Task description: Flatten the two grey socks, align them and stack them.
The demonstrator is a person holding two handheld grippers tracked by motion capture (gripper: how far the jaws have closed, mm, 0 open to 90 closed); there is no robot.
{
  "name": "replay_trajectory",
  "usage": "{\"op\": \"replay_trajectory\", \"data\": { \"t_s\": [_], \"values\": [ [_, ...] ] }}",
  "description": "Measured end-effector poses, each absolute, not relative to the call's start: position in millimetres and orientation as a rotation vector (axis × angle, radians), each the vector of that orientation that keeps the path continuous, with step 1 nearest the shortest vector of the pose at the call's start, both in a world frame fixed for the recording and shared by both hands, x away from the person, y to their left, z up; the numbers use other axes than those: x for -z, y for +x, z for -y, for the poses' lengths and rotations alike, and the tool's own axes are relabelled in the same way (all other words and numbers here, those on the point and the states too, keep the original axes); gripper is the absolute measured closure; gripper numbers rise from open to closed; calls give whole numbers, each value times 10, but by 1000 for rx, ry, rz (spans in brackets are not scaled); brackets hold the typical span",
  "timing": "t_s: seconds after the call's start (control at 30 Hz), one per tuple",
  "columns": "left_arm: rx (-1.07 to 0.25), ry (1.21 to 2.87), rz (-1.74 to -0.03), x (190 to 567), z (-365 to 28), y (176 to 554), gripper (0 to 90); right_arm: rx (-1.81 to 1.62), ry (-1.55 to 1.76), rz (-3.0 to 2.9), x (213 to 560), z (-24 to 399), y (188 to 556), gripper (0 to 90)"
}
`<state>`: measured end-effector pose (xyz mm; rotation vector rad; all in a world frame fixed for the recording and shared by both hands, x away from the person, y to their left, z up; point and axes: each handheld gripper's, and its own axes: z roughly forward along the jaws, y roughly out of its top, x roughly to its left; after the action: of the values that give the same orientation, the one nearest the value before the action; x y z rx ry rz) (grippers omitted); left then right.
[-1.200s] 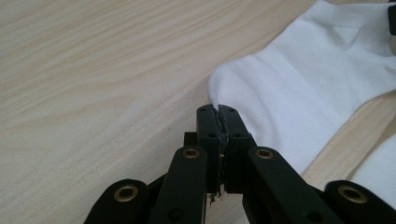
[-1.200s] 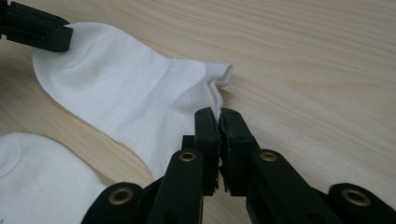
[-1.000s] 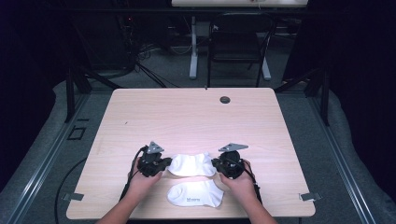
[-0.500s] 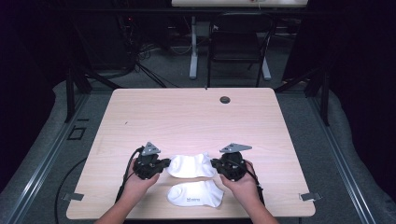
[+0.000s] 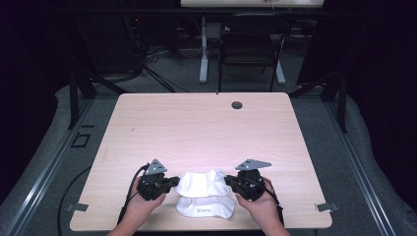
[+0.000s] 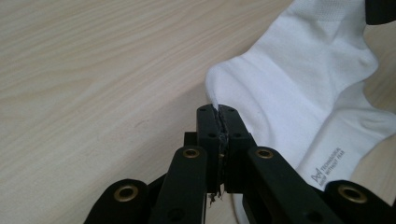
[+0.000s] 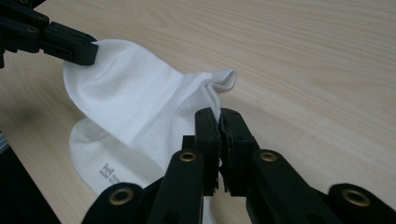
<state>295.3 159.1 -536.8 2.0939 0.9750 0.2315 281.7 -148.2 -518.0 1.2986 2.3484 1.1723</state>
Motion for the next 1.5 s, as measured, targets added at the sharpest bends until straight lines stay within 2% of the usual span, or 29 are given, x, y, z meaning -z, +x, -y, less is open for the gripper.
{"op": "replay_trajectory", "data": {
  "t_s": [0.6, 1.5],
  "values": [
    [-197, 2095, -955, 5394, -1575, 2644, 887, -1136, 1289, -2400, 5235, 1551, 2507, 866],
    [-183, 2143, -945, 5575, -1479, 2594, 887, -1089, 1318, -2413, 5393, 1618, 2410, 866]
  ]
}}
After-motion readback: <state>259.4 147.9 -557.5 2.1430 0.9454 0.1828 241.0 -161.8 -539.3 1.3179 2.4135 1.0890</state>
